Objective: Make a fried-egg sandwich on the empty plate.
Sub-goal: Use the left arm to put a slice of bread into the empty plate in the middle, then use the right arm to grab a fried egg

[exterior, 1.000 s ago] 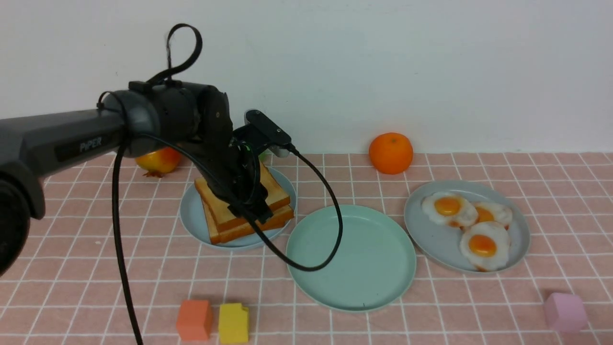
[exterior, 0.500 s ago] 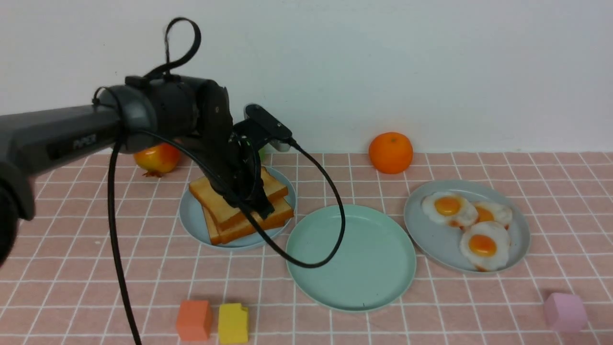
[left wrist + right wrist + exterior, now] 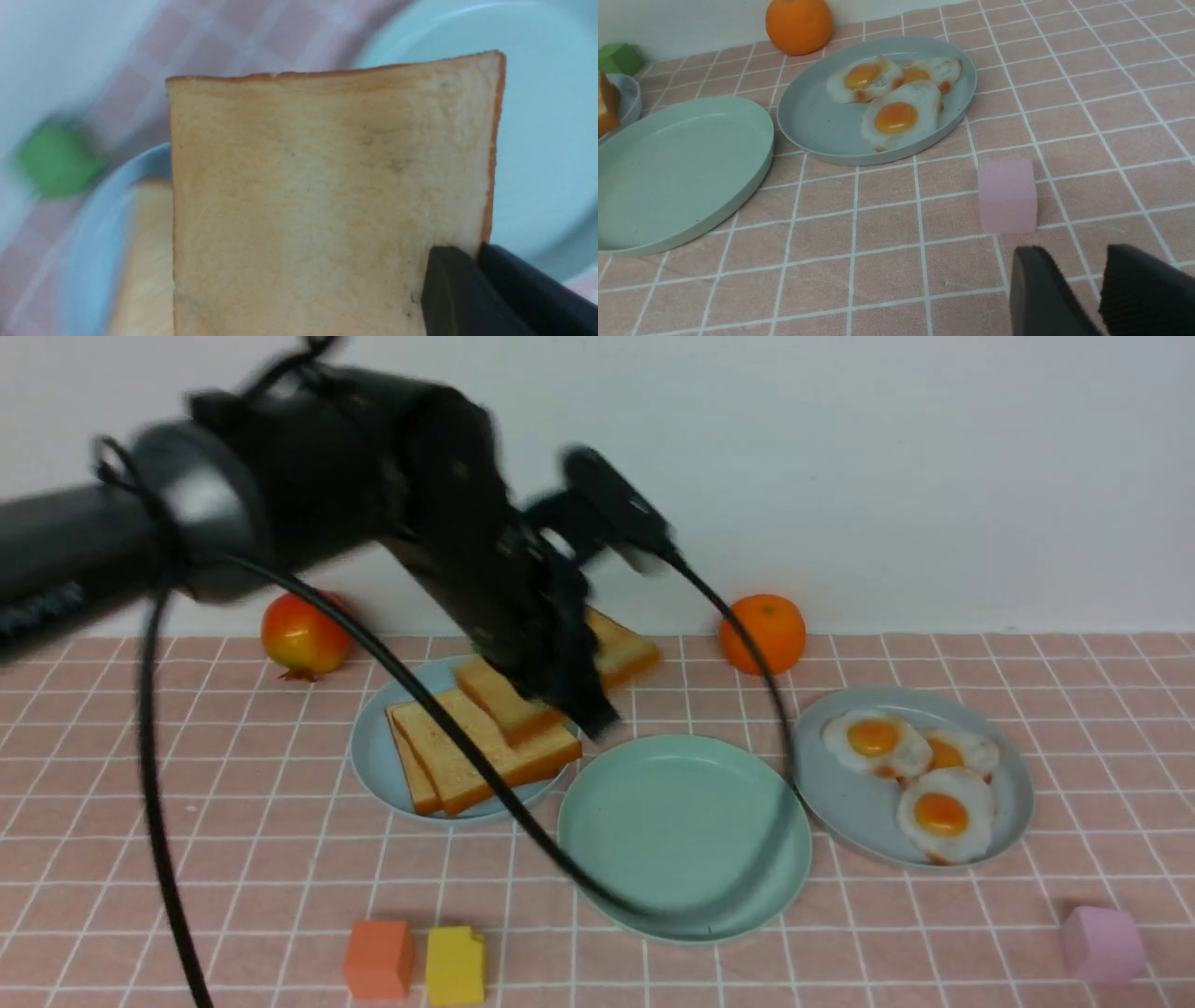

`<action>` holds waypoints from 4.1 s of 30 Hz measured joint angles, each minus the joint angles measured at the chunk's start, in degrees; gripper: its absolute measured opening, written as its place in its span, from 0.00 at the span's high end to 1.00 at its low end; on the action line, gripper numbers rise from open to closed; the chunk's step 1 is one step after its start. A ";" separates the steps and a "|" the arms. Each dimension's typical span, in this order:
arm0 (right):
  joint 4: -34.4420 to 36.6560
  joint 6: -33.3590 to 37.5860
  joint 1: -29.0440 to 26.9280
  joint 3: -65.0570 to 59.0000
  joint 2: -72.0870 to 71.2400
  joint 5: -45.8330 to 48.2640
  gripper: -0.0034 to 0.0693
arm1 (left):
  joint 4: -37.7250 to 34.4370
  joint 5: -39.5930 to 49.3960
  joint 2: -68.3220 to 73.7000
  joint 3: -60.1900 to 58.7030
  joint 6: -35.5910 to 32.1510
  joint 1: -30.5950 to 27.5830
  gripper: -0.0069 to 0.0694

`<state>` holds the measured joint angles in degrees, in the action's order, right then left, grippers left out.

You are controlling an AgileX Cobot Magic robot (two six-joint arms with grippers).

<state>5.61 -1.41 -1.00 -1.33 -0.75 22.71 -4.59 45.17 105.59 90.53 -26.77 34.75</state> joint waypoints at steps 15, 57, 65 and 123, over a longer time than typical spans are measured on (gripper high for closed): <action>0.00 0.00 0.00 0.00 0.00 0.00 0.62 | 0.39 -6.48 9.21 -1.32 -1.16 8.54 0.86; 0.01 0.00 0.00 0.00 0.00 0.00 0.62 | -3.90 -11.53 -44.20 -24.05 27.07 8.72 0.89; 1.43 -0.02 0.00 0.00 0.00 -0.91 0.62 | -7.07 -27.56 -71.96 -55.48 27.86 8.72 0.89; -6.04 44.78 15.83 92.38 116.02 33.35 0.41 | -12.11 -29.79 -79.48 -65.47 25.94 8.72 0.89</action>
<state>-0.43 43.38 14.83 91.05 115.26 56.06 -16.71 15.38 26.11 25.06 -0.83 43.47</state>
